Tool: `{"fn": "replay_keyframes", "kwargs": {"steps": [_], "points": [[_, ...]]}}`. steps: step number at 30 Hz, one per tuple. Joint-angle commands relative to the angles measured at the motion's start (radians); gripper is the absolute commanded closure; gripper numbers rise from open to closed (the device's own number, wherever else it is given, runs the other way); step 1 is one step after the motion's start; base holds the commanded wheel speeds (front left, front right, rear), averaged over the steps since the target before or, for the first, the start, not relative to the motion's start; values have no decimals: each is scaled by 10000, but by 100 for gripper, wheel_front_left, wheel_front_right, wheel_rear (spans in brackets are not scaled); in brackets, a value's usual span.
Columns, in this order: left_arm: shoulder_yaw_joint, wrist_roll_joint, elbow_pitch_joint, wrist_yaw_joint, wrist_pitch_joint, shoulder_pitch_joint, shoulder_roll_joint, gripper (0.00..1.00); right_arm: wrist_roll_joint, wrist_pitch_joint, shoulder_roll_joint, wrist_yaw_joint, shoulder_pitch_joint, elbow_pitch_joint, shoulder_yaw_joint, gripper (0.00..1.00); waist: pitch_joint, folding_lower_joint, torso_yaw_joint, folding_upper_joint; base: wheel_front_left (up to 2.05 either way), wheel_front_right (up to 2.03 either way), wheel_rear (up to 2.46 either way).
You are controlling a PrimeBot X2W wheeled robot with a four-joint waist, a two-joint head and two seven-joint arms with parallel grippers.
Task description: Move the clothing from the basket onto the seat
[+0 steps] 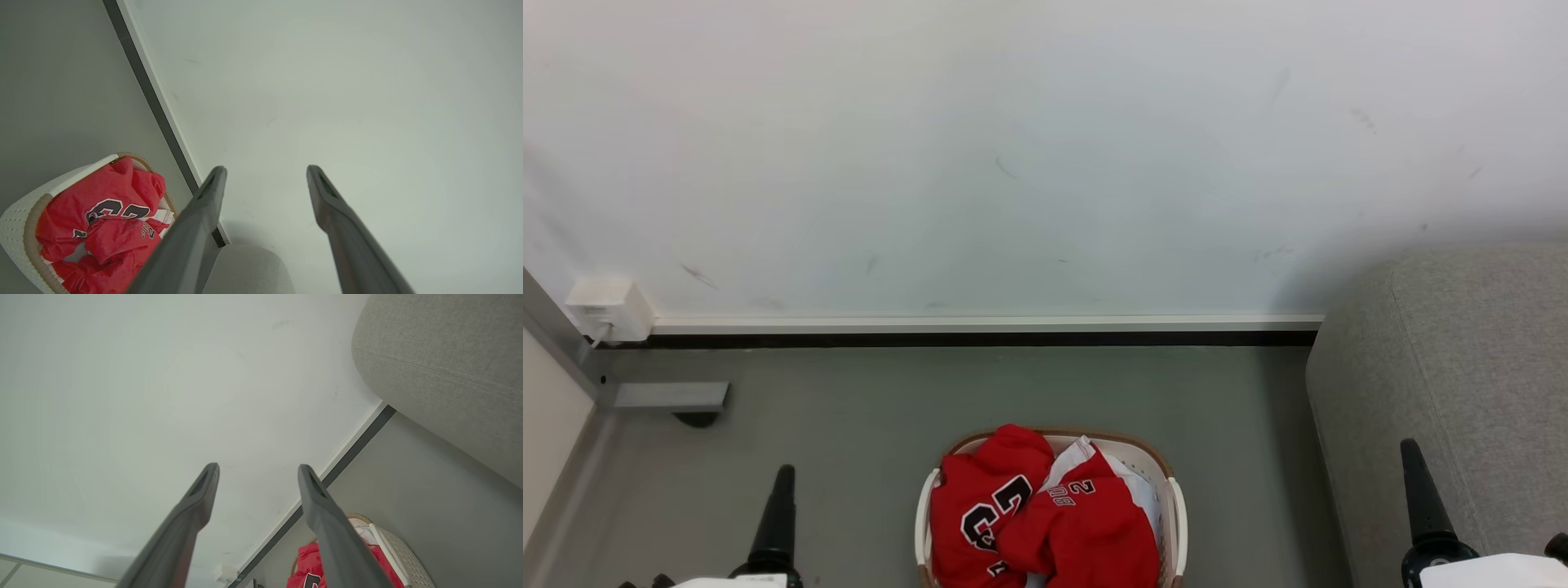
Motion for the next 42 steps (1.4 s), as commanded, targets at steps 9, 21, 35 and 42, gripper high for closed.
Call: {"fn": "replay_keyframes", "kwargs": {"steps": [9, 21, 35, 42], "points": [[-117, 1892, -451, 270, -422, 52, 112, 0, -2025, -435, -106, -6, -270, -369, 284, 0, 4, 0, 42, 0, 0, 0, 0], [-292, 3979, -715, 530, -820, 241, 132, 0, -3970, -842, -129, -8, -291, -382, 513, 0, -1, 0, 79, 0, 0, 0, 0], [-419, 6252, -984, 750, -1204, 414, 147, 0, -5861, -1239, -153, -10, -302, -217, 687, 0, 5, 0, 103, 0, 0, 0, 0], [-449, 7231, -1022, 790, -1394, 518, 156, 0, -6947, -1418, -163, -11, -330, 66, 552, 0, 4, 0, 131, 0, 0, 0, 0]]}}
